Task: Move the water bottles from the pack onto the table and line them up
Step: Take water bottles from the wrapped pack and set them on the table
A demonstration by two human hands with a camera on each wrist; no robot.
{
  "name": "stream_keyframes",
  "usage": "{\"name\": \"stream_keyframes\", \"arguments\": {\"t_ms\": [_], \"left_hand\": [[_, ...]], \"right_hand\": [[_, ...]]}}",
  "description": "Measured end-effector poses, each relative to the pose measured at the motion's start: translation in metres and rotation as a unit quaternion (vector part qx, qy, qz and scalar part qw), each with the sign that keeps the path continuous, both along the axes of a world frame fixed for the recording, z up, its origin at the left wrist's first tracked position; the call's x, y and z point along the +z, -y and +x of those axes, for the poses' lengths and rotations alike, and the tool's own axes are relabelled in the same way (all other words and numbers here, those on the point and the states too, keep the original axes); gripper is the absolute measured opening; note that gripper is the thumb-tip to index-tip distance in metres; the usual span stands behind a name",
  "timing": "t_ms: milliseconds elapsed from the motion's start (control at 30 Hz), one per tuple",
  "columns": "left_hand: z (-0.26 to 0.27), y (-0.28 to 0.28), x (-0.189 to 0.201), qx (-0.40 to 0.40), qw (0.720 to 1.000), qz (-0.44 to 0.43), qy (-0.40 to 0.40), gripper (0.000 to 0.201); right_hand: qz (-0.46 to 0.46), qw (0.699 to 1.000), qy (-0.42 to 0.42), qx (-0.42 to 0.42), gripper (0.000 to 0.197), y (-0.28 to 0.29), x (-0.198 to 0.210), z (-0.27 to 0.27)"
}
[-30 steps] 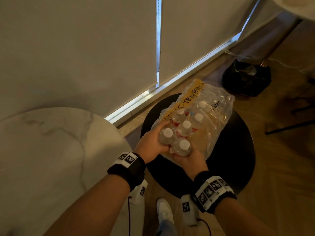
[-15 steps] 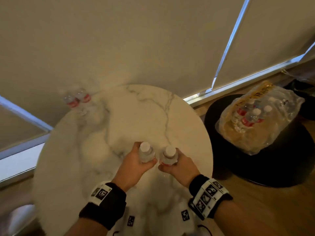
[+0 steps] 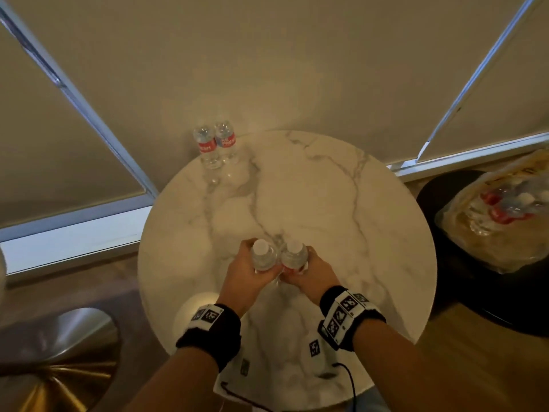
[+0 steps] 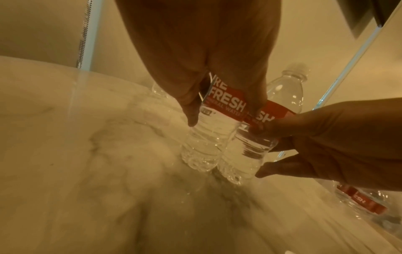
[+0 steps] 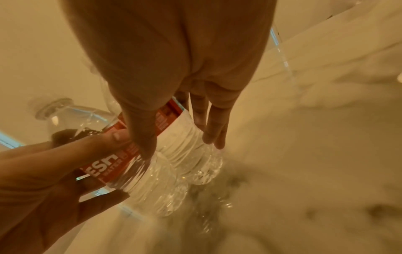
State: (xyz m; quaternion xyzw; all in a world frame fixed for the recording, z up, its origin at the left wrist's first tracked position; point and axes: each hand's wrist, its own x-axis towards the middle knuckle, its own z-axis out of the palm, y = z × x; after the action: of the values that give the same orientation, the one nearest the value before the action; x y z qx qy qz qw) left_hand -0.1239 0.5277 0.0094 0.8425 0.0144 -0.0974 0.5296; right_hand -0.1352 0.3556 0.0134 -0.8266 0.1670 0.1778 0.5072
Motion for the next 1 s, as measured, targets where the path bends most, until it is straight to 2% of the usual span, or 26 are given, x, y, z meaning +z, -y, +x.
{"name": "stream_keyframes", "arguments": {"t_ms": [100, 133, 200, 267, 400, 500, 633, 733, 767, 833, 933, 967, 1000], "left_hand": [[-0.007, -0.007, -0.009, 0.026, 0.999, 0.007, -0.043, 0.075], [-0.011, -0.009, -0.012, 0.033, 0.996, 0.034, -0.071, 0.077], [-0.021, -0.011, -0.017, 0.015, 0.982, 0.134, -0.131, 0.071], [-0.037, -0.006, -0.019, -0.039, 0.96, 0.223, -0.166, 0.048], [-0.053, 0.044, -0.007, -0.107, 0.957, 0.231, -0.139, 0.029], [-0.038, 0.119, 0.005, -0.164, 0.96, 0.203, -0.1, 0.027], [0.007, 0.249, 0.018, -0.23, 0.962, 0.142, -0.049, 0.022], [0.05, 0.357, 0.024, -0.291, 0.95, 0.107, -0.018, 0.021], [0.066, 0.393, 0.02, -0.312, 0.945, 0.098, -0.02, 0.021], [0.095, 0.458, 0.009, -0.349, 0.933, 0.084, -0.027, 0.021], [0.129, 0.537, -0.019, -0.374, 0.92, 0.111, -0.027, 0.023], [0.139, 0.558, -0.026, -0.382, 0.916, 0.123, -0.029, 0.022], [0.148, 0.577, -0.035, -0.389, 0.91, 0.138, -0.029, 0.022]], "right_hand": [[-0.043, 0.997, -0.03, 0.056, 0.088, 0.016, 0.0, -0.008], [-0.06, 0.995, -0.046, 0.068, 0.089, 0.025, 0.001, -0.013], [-0.071, 0.994, -0.058, 0.062, 0.079, 0.053, 0.005, -0.023], [-0.061, 0.997, -0.049, 0.023, 0.063, 0.088, 0.011, -0.033], [-0.051, 0.994, -0.01, -0.097, 0.036, 0.175, 0.021, -0.045], [-0.068, 0.979, -0.011, -0.191, 0.03, 0.25, 0.02, -0.042], [-0.081, 0.949, -0.018, -0.303, 0.028, 0.351, 0.005, -0.019], [-0.074, 0.926, -0.023, -0.369, 0.022, 0.418, -0.009, 0.005], [-0.06, 0.917, -0.03, -0.393, 0.027, 0.438, -0.015, 0.015], [-0.051, 0.909, -0.051, -0.411, 0.05, 0.468, -0.03, 0.033], [-0.068, 0.905, -0.071, -0.414, 0.051, 0.504, -0.059, 0.054], [-0.1, 0.908, -0.081, -0.398, 0.054, 0.514, -0.067, 0.059], [-0.094, 0.914, -0.091, -0.384, 0.058, 0.521, -0.07, 0.063]]}}
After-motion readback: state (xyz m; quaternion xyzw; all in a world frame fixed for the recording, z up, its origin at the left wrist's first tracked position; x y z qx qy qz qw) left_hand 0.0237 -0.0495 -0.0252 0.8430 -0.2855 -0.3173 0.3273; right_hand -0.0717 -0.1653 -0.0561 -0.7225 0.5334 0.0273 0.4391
